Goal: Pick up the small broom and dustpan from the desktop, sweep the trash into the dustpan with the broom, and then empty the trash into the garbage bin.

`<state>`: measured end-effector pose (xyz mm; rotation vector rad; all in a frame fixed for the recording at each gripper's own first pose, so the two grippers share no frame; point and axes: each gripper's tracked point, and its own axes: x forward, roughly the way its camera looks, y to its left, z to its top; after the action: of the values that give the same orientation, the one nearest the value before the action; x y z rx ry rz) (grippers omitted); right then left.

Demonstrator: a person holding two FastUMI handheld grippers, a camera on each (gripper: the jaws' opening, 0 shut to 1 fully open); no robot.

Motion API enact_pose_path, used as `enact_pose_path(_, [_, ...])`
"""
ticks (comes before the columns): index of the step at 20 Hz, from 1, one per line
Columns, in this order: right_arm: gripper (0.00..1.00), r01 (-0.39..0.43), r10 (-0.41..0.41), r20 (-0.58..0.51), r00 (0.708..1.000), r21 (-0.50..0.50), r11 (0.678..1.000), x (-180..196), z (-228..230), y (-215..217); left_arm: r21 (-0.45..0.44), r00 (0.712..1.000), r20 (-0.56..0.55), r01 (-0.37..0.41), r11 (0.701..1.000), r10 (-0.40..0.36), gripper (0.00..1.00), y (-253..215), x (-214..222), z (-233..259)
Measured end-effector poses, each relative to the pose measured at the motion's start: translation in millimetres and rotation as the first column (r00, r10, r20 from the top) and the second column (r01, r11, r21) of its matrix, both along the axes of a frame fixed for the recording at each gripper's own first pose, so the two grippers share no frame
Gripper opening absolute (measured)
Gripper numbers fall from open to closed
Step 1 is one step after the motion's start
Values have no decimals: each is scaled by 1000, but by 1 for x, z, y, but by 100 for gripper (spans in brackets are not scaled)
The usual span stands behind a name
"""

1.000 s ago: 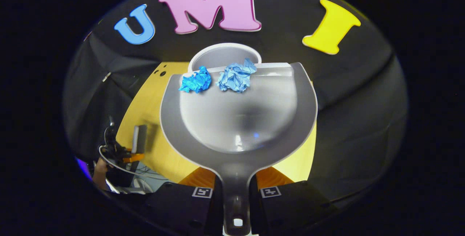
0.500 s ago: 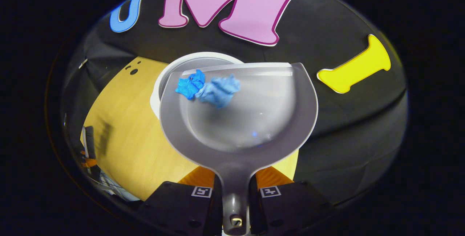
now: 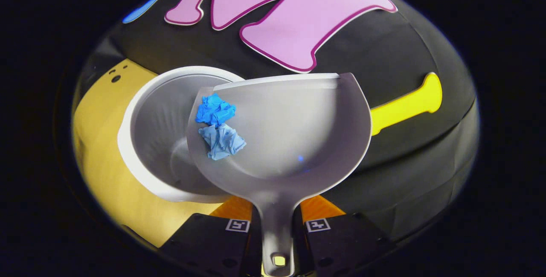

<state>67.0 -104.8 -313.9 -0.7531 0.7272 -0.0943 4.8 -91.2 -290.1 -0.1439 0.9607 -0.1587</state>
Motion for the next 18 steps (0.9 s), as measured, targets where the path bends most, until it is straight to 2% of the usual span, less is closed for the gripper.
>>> enact_pose_path(2, [33,-53,55,8,998,-128,990,6,1,-5,-3,1000,-4,11,1000,-11,25,-5,4,0])
enact_pose_path(4, [33,-126,135,15,991,-274,954,14,10,-7,2,1000,-9,26,1000,-26,25,-8,5,-2])
enact_pose_path(5, [32,-158,174,14,985,-348,924,17,12,-9,-2,999,-11,33,999,-33,25,-12,4,-1])
enact_pose_path(6, [33,-191,214,2,977,-440,877,23,15,-10,-7,999,-10,39,999,-39,29,-15,4,0])
enact_pose_path(7, [33,-227,261,-11,965,-531,817,28,23,-8,-5,999,-11,45,999,-45,22,-16,4,0])
enact_pose_path(9, [33,-272,341,-20,940,-649,711,33,39,4,8,999,-11,52,999,-52,25,-14,3,1])
enact_pose_path(10, [33,-278,357,-18,934,-666,692,32,42,4,4,999,-13,50,999,-50,29,-14,2,0])
enact_pose_path(12, [32,-272,365,-17,931,-698,663,33,50,-10,-11,999,-20,39,999,-40,26,-15,-2,-1])
enact_pose_path(16, [32,-276,400,-34,916,-778,564,33,69,-46,-19,1000,-27,15,1000,-15,25,-6,-7,-6])
enact_pose_path(17, [32,-277,406,-37,913,-787,551,37,66,-37,-20,1000,-28,10,1000,-11,29,-5,-9,-8])
enact_pose_path(18, [33,-279,402,-40,915,-784,555,37,65,-38,-19,1000,-29,6,1000,-7,25,-4,-11,-9])
